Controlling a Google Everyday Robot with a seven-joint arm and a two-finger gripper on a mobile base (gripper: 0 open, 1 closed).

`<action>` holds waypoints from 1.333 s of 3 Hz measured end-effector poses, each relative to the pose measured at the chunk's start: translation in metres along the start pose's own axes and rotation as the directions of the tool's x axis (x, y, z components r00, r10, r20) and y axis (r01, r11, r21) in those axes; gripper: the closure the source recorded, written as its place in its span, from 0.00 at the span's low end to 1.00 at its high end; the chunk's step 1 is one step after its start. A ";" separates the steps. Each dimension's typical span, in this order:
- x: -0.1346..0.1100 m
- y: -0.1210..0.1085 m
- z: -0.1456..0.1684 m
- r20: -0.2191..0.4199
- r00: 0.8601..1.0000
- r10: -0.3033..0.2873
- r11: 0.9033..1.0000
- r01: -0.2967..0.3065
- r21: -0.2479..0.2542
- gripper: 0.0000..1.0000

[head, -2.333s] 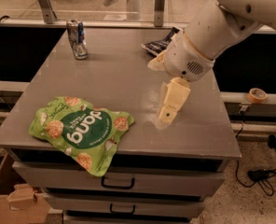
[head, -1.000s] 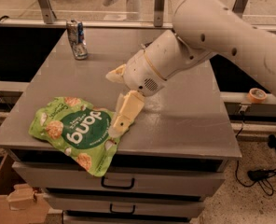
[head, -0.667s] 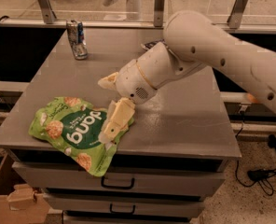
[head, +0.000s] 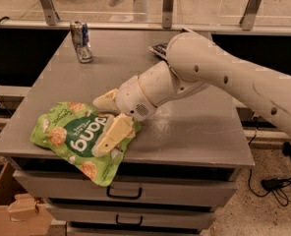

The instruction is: Pick green rice chip bag

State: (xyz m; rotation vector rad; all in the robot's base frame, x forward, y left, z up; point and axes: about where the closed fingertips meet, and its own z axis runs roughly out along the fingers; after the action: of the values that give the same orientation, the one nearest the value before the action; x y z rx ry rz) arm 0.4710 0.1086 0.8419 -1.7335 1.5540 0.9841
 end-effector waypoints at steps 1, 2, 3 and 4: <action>0.004 0.003 0.001 0.018 1.000 0.009 1.000 -0.010 0.008 0.41; -0.003 -0.001 -0.009 0.027 1.000 -0.005 0.999 0.004 0.034 0.64; -0.012 -0.007 -0.019 0.031 0.999 -0.021 0.998 0.019 0.060 0.88; -0.017 -0.011 -0.021 0.041 0.999 -0.027 0.997 0.024 0.075 1.00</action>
Offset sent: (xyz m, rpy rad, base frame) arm 0.0124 -0.0149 0.0229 0.0450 -0.0508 -0.0561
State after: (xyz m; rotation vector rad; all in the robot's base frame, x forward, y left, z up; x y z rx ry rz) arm 0.4843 0.1018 0.8671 -1.6676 1.5194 0.9323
